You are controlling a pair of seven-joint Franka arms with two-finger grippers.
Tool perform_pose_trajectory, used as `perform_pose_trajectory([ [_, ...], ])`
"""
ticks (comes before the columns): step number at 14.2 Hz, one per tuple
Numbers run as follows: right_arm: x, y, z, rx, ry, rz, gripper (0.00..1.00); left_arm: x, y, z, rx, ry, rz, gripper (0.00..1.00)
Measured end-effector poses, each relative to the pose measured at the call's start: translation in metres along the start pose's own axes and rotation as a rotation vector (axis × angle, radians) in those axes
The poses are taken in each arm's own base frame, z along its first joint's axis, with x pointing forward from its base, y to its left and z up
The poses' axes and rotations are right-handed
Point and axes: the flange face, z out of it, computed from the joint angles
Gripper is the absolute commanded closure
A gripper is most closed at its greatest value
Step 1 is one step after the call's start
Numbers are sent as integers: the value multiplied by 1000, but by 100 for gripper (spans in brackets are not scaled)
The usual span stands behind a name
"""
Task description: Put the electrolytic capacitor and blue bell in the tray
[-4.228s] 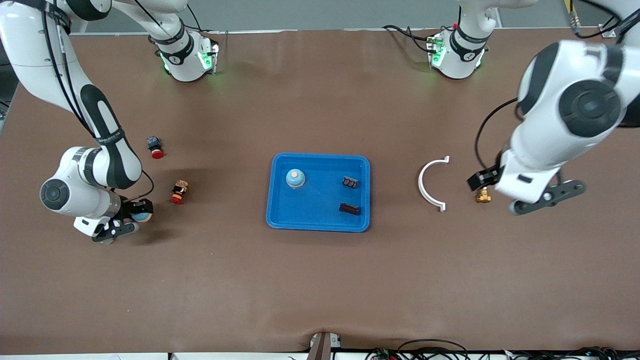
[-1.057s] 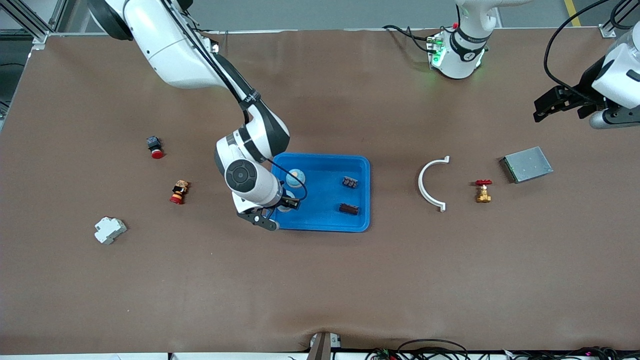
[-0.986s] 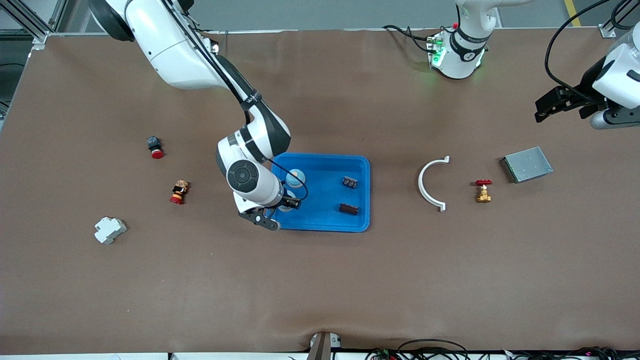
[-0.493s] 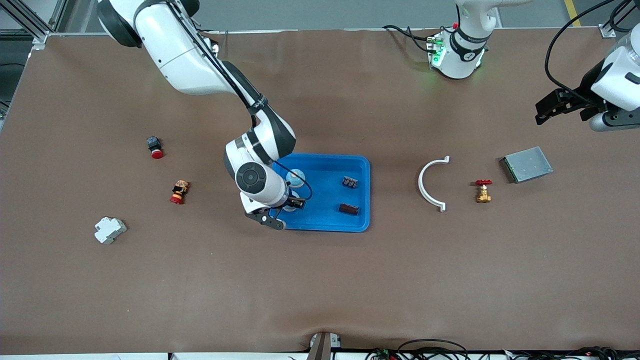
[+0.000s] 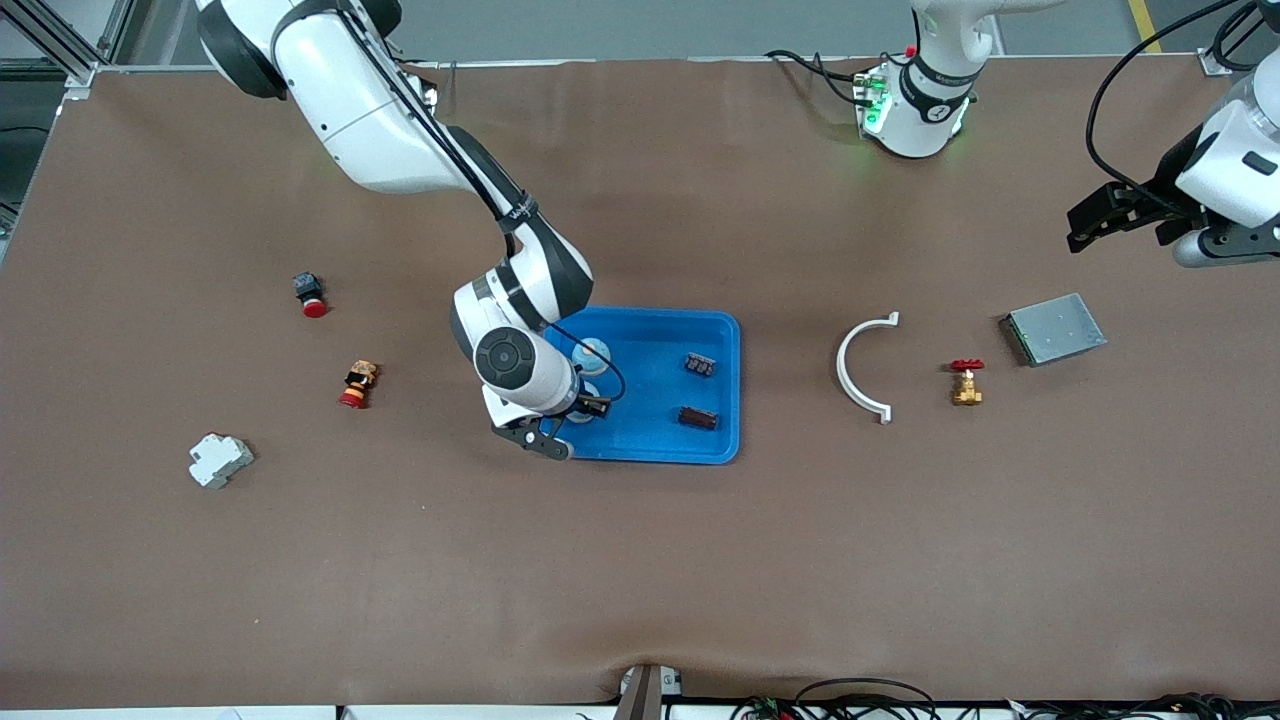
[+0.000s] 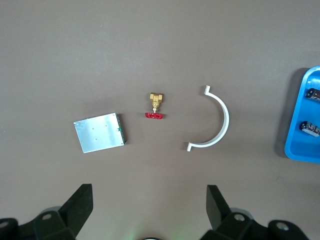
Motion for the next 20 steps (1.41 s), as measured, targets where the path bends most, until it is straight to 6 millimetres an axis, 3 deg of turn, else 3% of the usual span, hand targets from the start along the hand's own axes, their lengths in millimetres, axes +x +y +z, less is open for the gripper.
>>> perform_pose_trajectory([
  [1, 0, 0, 0, 0, 0, 0, 0, 0, 0, 0, 0, 0, 0, 0],
  [6, 2, -3, -6, 11, 7, -2, 0, 0, 0, 0, 0, 0, 0, 0],
  [9, 1, -7, -24, -8, -9, -6, 0, 0, 0, 0, 0, -1, 0, 0],
  [11, -3, -6, -61, -42, -37, -11, 0, 0, 0, 1, 0, -1, 0, 0],
  [14, -18, 5, -143, -90, -76, -23, 0, 0, 0, 2, 0, -2, 0, 0],
  [17, -27, 31, -215, -116, -103, -53, 0, 0, 0, 3, 1, -5, 0, 0],
  [20, -22, 66, -268, -131, -130, -81, 0, 0, 0, 6, 1, -11, 0, 0],
])
